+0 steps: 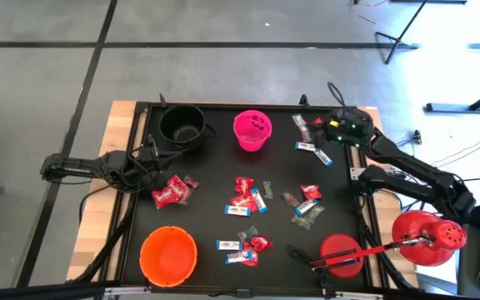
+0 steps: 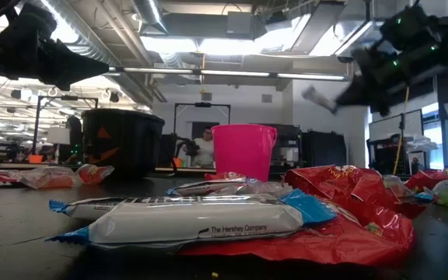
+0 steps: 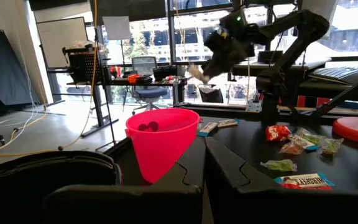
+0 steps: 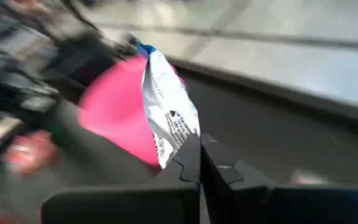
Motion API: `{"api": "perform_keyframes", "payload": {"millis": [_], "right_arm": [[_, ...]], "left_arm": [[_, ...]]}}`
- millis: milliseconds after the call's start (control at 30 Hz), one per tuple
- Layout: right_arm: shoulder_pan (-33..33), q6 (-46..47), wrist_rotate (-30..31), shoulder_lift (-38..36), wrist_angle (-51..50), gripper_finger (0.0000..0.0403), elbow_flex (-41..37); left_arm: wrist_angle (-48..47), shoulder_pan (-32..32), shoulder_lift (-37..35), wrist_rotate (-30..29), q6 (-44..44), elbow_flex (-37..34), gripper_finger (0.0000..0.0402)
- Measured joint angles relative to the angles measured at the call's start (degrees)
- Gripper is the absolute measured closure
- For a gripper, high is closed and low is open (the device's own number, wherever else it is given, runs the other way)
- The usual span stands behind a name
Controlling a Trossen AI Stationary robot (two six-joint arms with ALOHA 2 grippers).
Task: Organize candy in baskets
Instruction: Put the white chocolate bar into the black bucket
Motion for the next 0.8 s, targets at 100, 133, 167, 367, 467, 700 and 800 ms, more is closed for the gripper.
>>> {"api": "perform_keyframes", "payload": {"millis": [100, 133, 167, 367, 467, 700, 800], "right_arm": [[4.4, 0.74, 1.8, 2.06, 7.36, 0.0402, 0.02], [5.78, 0.69, 2.6, 3.03, 9.42, 0.0402, 0.02], [7.15, 0.45, 3.18, 4.08, 11.07, 0.0403, 0.02], [11.39, -2.23, 7.13, 7.15, 15.4, 0.0403, 0.04], [11.31, -2.22, 6.64, 7.06, 16.65, 0.0403, 0.04], [11.33, -2.14, 0.48, 7.07, 19.36, 0.0403, 0.07], [11.31, -2.16, -0.54, 7.06, 19.99, 0.0403, 0.07]], "left_arm": [[-0.01, 0.02, 0.0, 0.0, 0.0, 0.0, 0.0399], [-0.01, 0.0, -0.02, 0.0, 0.01, 0.0, 0.0399], [-0.02, 0.01, 0.0, 0.0, 0.01, -0.01, 0.0399], [0.0, 0.01, 0.0, 0.0, 0.0, 0.0, 0.0399], [-0.02, 0.01, 0.0, 0.0, -0.01, 0.0, 0.0399], [0.0, 0.02, 0.0, 0.0, -0.01, 0.01, 0.0399], [-0.02, 0.02, 0.0, 0.0, 0.01, 0.01, 0.0399]]}}
